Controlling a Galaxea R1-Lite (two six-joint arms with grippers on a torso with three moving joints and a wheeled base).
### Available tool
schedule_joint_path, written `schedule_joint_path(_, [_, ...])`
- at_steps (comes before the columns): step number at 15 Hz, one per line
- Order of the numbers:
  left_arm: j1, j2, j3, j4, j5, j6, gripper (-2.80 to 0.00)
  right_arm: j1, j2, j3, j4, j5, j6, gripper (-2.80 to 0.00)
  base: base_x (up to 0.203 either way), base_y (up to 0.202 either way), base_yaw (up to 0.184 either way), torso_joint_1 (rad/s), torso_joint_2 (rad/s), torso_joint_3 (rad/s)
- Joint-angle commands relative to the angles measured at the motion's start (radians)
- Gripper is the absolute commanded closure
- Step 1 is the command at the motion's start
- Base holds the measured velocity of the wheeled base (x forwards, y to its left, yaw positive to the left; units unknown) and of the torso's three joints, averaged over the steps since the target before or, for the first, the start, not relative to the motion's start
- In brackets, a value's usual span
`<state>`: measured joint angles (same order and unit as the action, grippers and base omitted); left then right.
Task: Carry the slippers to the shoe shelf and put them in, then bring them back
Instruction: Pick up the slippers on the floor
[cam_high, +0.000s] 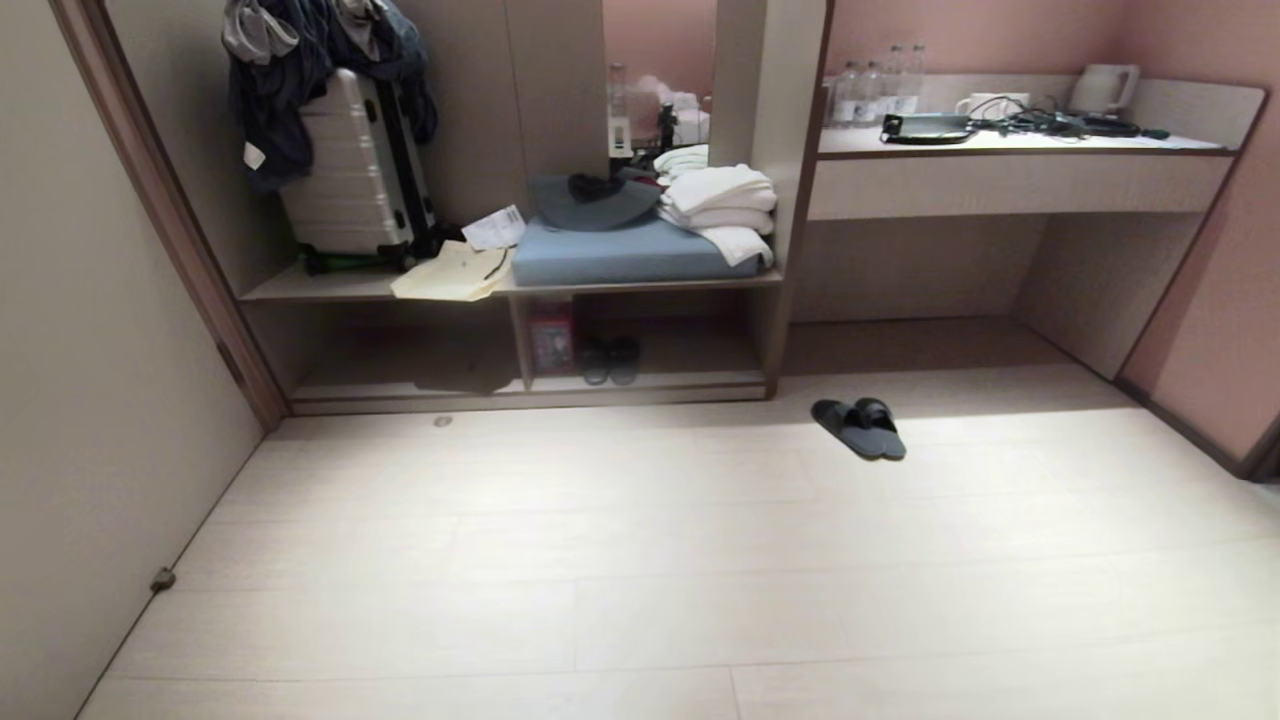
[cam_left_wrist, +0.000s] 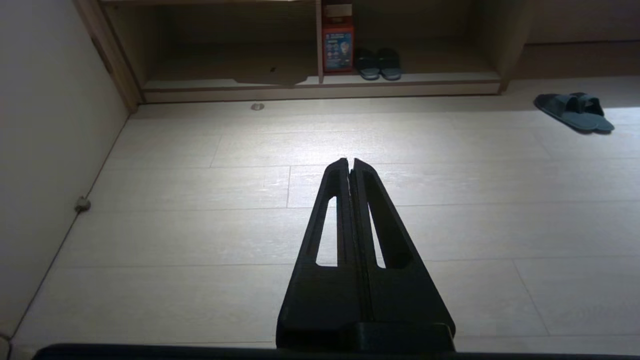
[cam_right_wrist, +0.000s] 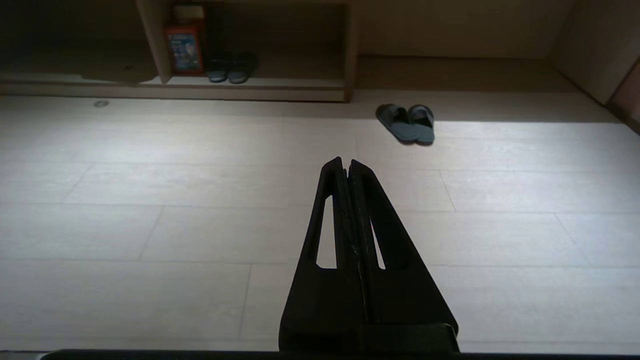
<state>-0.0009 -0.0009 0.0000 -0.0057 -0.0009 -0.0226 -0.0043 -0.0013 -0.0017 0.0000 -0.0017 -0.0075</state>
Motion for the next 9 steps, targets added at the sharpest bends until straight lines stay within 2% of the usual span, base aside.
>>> schedule_joint_path(1, [-0.001, 0.001, 0.0, 0.0, 0.001, 0.0, 0.0, 0.0, 0.0, 0.0, -0.002, 0.0, 0.0, 0.0, 0.203, 0.0, -0.003, 0.006, 0.01, -0.001])
schedule_joint_path(9, [-0.001, 0.001, -0.002, 0.009, -0.005, 0.001, 0.0, 0.0, 0.0, -0.001, -0.002, -0.001, 0.0, 0.0, 0.197, 0.0, -0.002, 0.003, 0.0, 0.002])
